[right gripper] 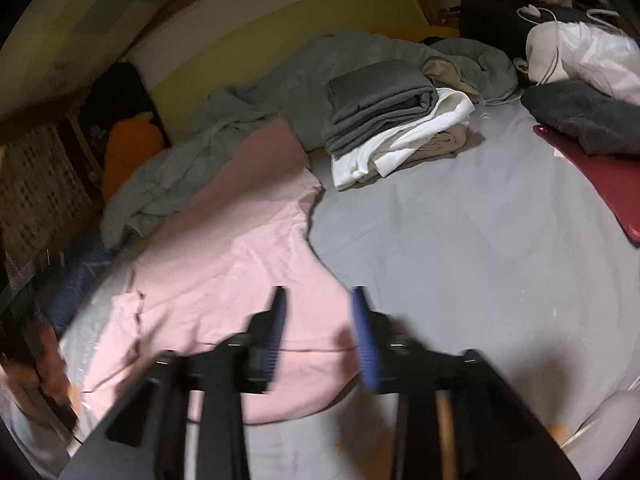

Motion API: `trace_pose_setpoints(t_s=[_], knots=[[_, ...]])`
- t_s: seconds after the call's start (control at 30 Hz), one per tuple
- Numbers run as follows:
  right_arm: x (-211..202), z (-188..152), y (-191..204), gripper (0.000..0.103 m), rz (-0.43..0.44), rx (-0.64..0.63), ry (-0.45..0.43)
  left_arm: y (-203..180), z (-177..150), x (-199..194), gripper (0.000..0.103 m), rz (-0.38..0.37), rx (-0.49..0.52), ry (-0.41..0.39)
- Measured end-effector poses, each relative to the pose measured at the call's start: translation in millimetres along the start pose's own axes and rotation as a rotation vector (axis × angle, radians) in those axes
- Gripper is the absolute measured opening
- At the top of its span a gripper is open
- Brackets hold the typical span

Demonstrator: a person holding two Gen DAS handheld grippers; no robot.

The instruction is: Fold small clothes

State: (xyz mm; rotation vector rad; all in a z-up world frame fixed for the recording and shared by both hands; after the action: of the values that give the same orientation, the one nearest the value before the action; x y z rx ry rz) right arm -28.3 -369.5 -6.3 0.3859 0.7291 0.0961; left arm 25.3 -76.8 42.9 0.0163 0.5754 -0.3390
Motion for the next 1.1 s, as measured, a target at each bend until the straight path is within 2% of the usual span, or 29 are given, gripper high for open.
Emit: trace_pose_setpoints(t_s=[0.17, 0.23, 0.33, 0.43, 0.53, 0.6, 0.7, 0.77, 0.83, 0.87, 0.9, 0.93, 0.97, 1.0, 1.03, 1.07, 1.1], knots=[[-0.1, -49.4, 20.3, 0.041, 0.066, -0.078, 0.086, -4.5, -64.6, -21.0, 0.076, 0.020, -0.034, 0.000], [4.5, -69.0, 31.4, 0.041, 0.088, -0.106, 0.144, -14.9, -85.6, -20.3, 0.076, -0.004, -0.038, 0.016], [18.3, -81.3, 37.3, 0.041, 0.094, -0.118, 0.204, -37.5, -102.4, -11.0, 0.076, -0.065, -0.037, 0.061], [29.5, -76.8, 36.6, 0.041, 0.170, -0.050, 0.231, -60.5, -111.5, -1.8, 0.076, -0.110, -0.019, 0.107], [37.7, -66.0, 37.2, 0.042, 0.266, 0.037, 0.235, -68.0, -123.5, 5.5, 0.075, -0.218, -0.114, 0.159], [35.8, -60.7, 37.7, 0.042, 0.302, 0.069, 0.218, -73.4, -131.6, 10.6, 0.073, -0.246, -0.146, 0.192], [20.5, -53.3, 39.4, 0.042, 0.335, 0.062, 0.146, -87.7, -141.9, 14.5, 0.070, -0.261, -0.114, 0.221], [12.2, -47.7, 35.5, 0.042, 0.334, 0.072, 0.100, -95.2, -146.5, 18.2, 0.063, -0.252, -0.088, 0.239], [9.3, -43.1, 28.5, 0.042, 0.313, 0.099, 0.082, -97.1, -148.9, 23.0, 0.032, -0.275, -0.112, 0.254], [7.6, -41.0, 23.3, 0.042, 0.289, 0.109, 0.072, -97.0, -150.1, 24.6, 0.022, -0.315, -0.145, 0.267], [4.7, -39.4, 15.3, 0.042, 0.229, 0.121, 0.047, -96.8, -151.5, 27.9, 0.011, -0.377, -0.198, 0.289], [2.8, -38.7, 8.5, 0.042, 0.164, 0.123, 0.031, -96.9, -152.7, 31.1, 0.011, -0.435, -0.249, 0.309], [-0.1, -38.4, 1.0, 0.042, 0.084, 0.117, 0.012, -96.4, -153.7, 34.0, 0.011, -0.461, -0.287, 0.319], [-1.8, -38.2, -3.1, 0.042, 0.049, 0.116, 0.004, -94.8, -153.8, 36.8, 0.011, -0.450, -0.308, 0.318], [-3.0, -39.2, -10.6, 0.049, 0.023, 0.136, 0.000, -93.1, -153.1, 38.8, 0.011, -0.432, -0.321, 0.309], [-2.0, -40.8, -15.4, 0.056, 0.036, 0.163, 0.005, -91.5, -151.6, 40.3, 0.011, -0.418, -0.334, 0.296], [1.7, -41.7, -19.2, 0.057, 0.071, 0.196, 0.024, -91.1, -149.9, 41.4, 0.011, -0.417, -0.347, 0.288]])
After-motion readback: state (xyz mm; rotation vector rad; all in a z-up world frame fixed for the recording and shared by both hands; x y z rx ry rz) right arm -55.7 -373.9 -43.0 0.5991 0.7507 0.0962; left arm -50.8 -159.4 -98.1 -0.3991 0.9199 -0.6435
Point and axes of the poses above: each gripper's, at about its wrist camera, not at the fingertips, and x roughly the way its jaws point, y to its left, z to its top, the point moved 7 cm from there along x, roughly the way its jaws point, and after that the axes turned 8 degrees about y, right-handed, at the moved point
